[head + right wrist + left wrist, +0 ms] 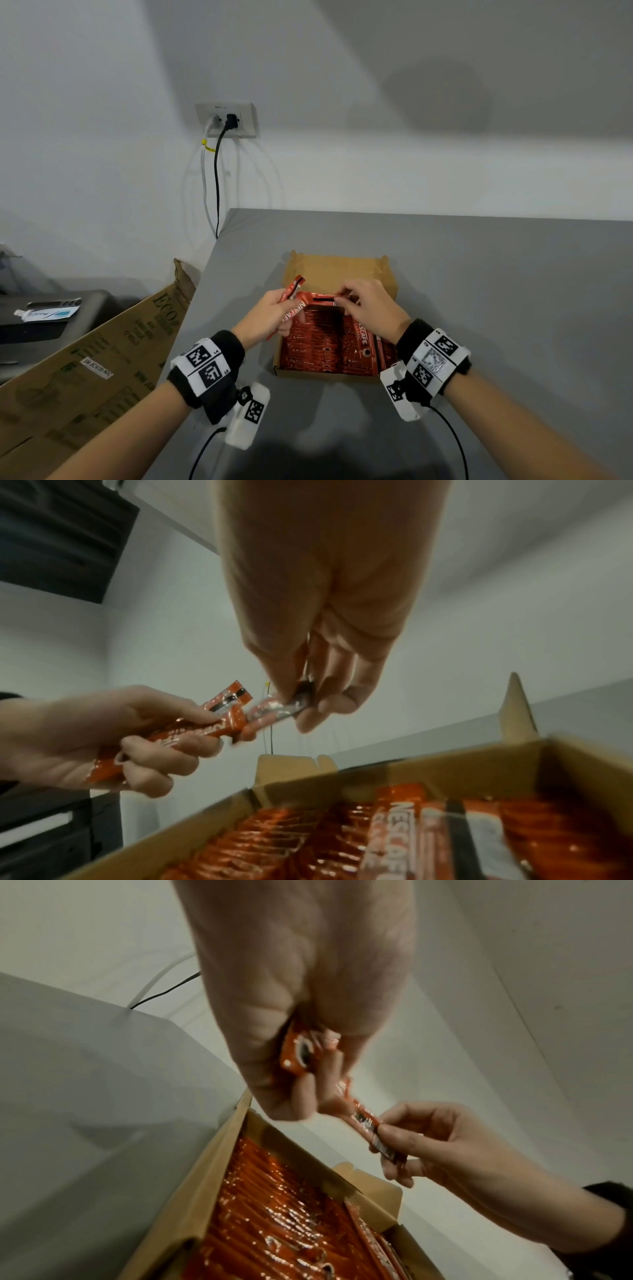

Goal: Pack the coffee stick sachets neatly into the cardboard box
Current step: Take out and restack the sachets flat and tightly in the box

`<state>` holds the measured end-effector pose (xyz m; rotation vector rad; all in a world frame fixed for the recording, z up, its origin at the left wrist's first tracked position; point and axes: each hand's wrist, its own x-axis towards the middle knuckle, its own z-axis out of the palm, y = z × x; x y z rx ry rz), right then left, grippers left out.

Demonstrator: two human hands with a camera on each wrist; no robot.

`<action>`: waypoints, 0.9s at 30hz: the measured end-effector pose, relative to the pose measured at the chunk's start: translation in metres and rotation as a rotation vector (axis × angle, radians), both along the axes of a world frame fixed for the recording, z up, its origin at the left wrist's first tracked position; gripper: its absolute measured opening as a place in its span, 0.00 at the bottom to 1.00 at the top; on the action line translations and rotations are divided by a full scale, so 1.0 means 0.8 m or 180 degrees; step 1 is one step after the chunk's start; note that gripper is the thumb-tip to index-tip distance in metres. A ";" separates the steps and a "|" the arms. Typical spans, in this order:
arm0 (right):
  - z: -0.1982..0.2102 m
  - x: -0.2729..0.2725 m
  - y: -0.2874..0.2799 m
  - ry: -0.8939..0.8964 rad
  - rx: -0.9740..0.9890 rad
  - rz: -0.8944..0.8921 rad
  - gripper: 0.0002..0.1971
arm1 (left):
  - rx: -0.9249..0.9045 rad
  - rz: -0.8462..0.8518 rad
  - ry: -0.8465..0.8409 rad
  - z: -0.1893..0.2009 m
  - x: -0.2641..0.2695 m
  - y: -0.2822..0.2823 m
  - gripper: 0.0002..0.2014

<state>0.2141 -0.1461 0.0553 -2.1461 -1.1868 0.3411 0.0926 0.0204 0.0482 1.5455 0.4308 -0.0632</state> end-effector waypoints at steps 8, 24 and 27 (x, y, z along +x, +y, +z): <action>-0.006 -0.008 0.001 -0.0617 0.0896 0.0023 0.05 | 0.0299 0.0435 0.0084 0.000 0.003 0.006 0.13; -0.017 -0.034 0.012 0.1113 0.1322 -0.0377 0.31 | 0.0689 0.0935 -0.0762 -0.001 0.002 -0.009 0.06; -0.019 -0.038 0.017 0.0332 0.1133 -0.0003 0.11 | 0.0623 0.0660 -0.0661 -0.005 0.003 -0.019 0.07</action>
